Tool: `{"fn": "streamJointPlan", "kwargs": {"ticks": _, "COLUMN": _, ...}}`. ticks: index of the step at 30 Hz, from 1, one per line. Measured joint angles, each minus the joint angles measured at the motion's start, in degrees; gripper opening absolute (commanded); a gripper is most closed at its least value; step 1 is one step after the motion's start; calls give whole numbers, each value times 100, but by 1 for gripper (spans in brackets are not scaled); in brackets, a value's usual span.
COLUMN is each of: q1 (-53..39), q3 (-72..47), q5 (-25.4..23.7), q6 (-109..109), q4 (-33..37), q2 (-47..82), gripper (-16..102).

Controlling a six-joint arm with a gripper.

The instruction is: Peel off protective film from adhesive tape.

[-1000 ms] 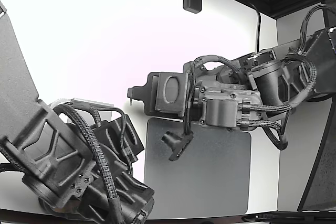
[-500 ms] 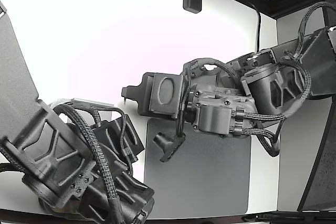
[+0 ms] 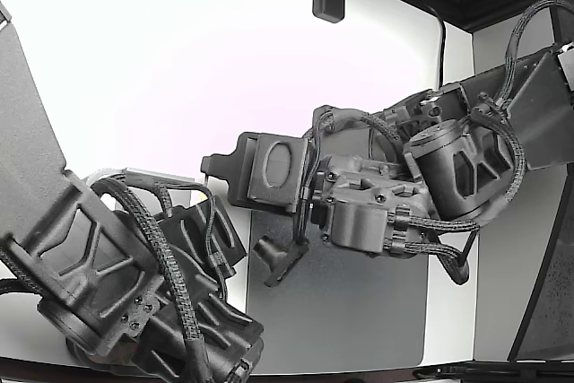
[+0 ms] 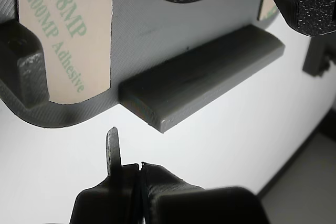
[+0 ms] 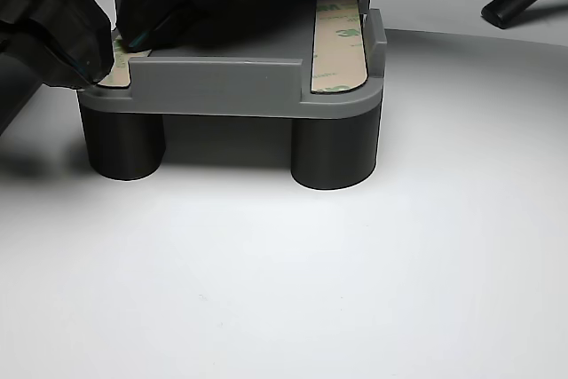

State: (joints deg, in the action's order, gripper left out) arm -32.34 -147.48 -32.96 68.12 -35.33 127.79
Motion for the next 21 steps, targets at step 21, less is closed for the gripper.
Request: {"fn": "streamJointPlan", "kwargs": {"ticks": 21, "q1": -88, "q3": 0, "q5": -158, "q6": -343, "q4": 44, "q2": -176, "gripper": -12}}
